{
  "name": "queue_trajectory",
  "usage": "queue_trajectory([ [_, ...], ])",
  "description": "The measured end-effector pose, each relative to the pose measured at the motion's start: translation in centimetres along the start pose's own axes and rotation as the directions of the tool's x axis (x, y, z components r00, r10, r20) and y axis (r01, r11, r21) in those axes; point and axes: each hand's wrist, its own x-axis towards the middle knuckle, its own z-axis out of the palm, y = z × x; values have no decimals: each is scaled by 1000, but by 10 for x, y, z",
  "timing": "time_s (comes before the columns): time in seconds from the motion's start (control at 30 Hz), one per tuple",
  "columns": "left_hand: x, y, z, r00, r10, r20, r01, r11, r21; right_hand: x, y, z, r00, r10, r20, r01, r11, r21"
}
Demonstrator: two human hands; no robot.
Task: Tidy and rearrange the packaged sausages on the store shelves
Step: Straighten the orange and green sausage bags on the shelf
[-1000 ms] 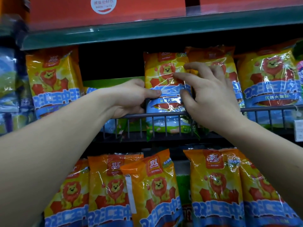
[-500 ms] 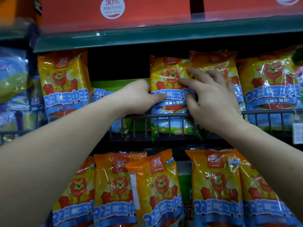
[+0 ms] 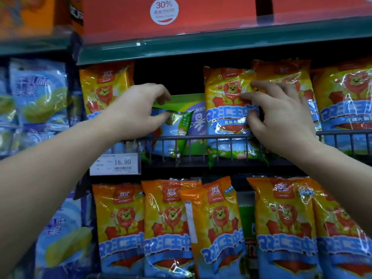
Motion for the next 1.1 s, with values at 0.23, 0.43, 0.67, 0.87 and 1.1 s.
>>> queue_trajectory([
  [0.23,-14,-36,-3,979,159,-126,-132,970,203,5,-16,1,999,-32,4,32,999,-32],
  [0.43,-40,-61,10,963,92,-254,-55,987,149,11,-51,10,994,-108,-1,108,993,-41],
  [0.67,-55,-73,25,938,-21,-347,30,999,21,28,-105,24,984,-134,115,125,989,82],
  [0.87,-54,-81,31,926,-11,-377,14,1000,5,60,-150,42,949,-144,280,101,981,164],
  [1.1,-55,-85,31,929,-2,-370,-12,999,-36,91,-177,55,823,-169,543,112,984,136],
])
